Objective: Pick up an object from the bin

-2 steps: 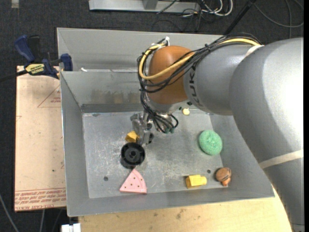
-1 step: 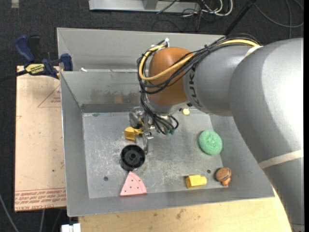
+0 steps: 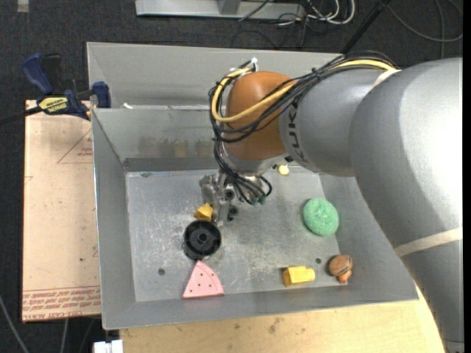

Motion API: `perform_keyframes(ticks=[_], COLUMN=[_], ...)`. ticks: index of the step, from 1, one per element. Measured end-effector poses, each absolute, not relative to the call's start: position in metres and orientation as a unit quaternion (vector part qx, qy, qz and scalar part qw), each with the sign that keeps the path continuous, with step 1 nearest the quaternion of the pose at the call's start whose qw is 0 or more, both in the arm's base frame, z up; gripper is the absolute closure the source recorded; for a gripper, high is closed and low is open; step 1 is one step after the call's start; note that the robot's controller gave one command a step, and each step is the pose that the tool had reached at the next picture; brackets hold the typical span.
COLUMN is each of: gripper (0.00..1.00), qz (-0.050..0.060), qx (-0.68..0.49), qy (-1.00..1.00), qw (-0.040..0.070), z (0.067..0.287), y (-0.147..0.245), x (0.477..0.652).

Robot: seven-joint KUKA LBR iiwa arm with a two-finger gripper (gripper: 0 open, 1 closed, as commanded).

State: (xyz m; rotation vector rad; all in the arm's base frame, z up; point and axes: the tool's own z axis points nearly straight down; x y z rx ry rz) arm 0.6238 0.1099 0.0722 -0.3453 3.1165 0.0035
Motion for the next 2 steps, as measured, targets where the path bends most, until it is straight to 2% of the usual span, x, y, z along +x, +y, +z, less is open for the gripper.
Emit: perform_keyframes(ticks=[1,2], gripper=[1.0,1.0], qz=[0.001,0.0], qx=[-0.11,-0.13], qy=[0.994,0.992], qw=[0.003,-0.001], z=[0.072,0.115], y=[0.11,0.112], x=[0.624,0.614])
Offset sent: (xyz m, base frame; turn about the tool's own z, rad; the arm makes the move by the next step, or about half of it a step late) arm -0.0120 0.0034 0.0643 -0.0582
